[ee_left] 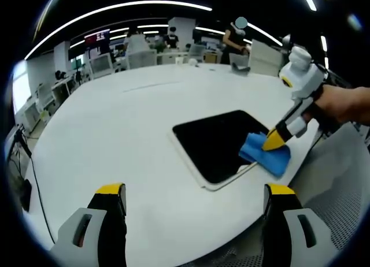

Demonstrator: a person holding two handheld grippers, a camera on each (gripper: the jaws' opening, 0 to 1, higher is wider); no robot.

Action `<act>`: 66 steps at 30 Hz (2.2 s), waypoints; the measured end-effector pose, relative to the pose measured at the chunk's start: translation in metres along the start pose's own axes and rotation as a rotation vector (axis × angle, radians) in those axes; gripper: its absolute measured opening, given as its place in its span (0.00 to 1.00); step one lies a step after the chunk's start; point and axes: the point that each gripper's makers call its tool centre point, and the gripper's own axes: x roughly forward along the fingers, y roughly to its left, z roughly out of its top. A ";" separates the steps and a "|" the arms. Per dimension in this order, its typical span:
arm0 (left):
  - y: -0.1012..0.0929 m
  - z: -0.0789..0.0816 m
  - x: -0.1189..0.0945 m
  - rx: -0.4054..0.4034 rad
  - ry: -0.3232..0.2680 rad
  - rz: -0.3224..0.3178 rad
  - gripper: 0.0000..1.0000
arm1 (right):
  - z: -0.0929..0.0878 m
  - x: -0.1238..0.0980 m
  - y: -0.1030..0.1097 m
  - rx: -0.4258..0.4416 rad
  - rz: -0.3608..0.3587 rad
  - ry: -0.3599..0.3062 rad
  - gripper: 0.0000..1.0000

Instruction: Wipe the mirror surface with the cleaning cloth until all visible marks leave the cleaned area.

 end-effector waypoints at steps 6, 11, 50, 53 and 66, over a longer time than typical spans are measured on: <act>0.000 0.000 0.000 -0.001 0.000 -0.001 0.99 | -0.001 -0.001 -0.002 0.009 -0.001 0.000 0.04; 0.000 0.000 0.000 -0.001 0.000 -0.003 0.99 | -0.004 -0.003 -0.007 0.021 -0.002 -0.002 0.04; -0.001 -0.002 0.000 0.004 0.008 -0.005 0.99 | -0.018 -0.023 -0.047 0.065 -0.041 0.004 0.04; -0.001 -0.001 0.000 -0.002 0.006 -0.005 0.99 | -0.018 -0.024 -0.048 0.067 -0.044 0.003 0.04; -0.001 -0.002 0.000 -0.004 0.007 -0.004 0.99 | -0.017 -0.025 -0.055 0.091 -0.044 -0.004 0.04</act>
